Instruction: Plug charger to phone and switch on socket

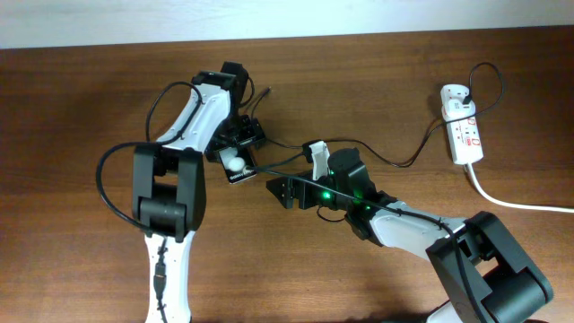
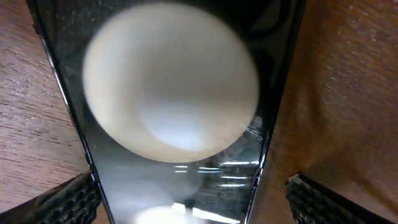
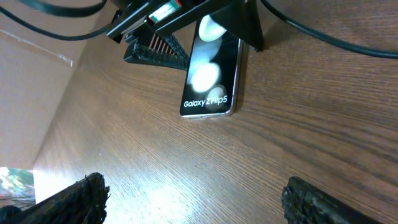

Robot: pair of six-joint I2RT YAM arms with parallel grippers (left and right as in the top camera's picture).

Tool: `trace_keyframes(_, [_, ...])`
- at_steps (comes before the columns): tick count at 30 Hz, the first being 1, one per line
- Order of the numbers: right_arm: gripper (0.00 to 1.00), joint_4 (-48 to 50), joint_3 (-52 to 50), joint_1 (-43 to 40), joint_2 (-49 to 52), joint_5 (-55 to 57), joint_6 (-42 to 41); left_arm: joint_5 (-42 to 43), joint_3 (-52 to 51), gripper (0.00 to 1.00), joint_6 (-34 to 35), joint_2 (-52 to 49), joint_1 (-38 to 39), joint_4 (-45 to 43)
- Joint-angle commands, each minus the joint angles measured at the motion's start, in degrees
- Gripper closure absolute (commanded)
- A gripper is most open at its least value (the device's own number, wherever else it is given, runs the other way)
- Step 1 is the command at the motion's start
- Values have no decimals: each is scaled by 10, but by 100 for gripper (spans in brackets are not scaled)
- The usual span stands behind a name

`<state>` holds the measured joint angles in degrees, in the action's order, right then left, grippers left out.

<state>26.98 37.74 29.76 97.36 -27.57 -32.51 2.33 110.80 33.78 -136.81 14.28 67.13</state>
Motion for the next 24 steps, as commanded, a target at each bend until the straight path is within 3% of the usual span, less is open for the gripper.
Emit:
trace_keyframes(1, [7, 0, 10, -3, 5, -7, 8, -33, -77, 6, -18, -64, 2, -35])
trace_keyframes(5, [7, 0, 10, -3, 5, -7, 8, -37, -113, 16, -18, -64, -2, -63])
trace_keyframes(11, [7, 0, 10, -3, 5, -7, 8, -36, -113, 39, -17, -64, -14, -59])
trace_keyframes(15, [7, 0, 10, -3, 5, -7, 8, -6, -113, 60, -17, -64, -14, -59])
trace_keyframes(17, [7, 0, 10, -3, 5, -7, 8, 14, -106, 84, -17, -64, -18, -57])
trace_keyframes(20, [6, 0, 10, -3, 5, -7, 8, 68, -89, 100, -17, -61, -24, -47])
trace_keyframes(24, [6, -6, 10, 0, 5, 19, 8, 169, -64, 100, -17, -59, -36, -28])
